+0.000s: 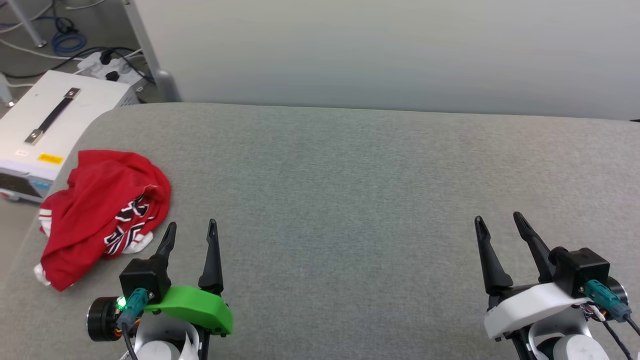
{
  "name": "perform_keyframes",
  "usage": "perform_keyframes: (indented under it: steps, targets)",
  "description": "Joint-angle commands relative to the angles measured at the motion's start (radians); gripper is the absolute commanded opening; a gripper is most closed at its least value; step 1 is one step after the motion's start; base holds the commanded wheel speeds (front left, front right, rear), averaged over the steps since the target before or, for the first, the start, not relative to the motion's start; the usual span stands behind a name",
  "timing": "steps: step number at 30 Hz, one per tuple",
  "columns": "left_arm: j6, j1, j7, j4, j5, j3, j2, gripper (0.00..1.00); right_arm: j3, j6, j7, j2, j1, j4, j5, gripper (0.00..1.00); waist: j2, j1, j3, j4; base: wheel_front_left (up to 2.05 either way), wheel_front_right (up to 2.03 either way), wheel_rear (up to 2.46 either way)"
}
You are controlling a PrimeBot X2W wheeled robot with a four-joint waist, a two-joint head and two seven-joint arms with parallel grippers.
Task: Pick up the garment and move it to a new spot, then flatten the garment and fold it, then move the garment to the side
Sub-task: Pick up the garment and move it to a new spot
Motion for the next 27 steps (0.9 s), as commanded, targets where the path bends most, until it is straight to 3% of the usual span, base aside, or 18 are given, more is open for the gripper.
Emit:
perform_keyframes:
  steps: [1,16,27]
  targets:
    - [-0.001,-0.023,-0.012,0.004,-0.008,0.006,-0.003,1.00,0.008,0.000,0.004,-0.001,-0.023,-0.009,-0.008,1.00,0.0000,0.0000,0.003,0.041,0.00,0.00,0.00]
    - [-0.010,-0.022,-0.043,0.027,-0.033,0.054,-0.003,1.00,0.087,-0.001,0.018,-0.028,-0.051,-0.031,-0.023,1.00,0.0000,0.0000,0.007,0.233,0.00,0.00,0.00]
    - [-0.018,-0.020,-0.065,0.043,-0.048,0.081,-0.004,1.00,0.163,-0.001,0.015,-0.062,-0.084,-0.034,-0.024,1.00,0.0000,0.0000,0.010,0.337,0.00,0.00,0.00]
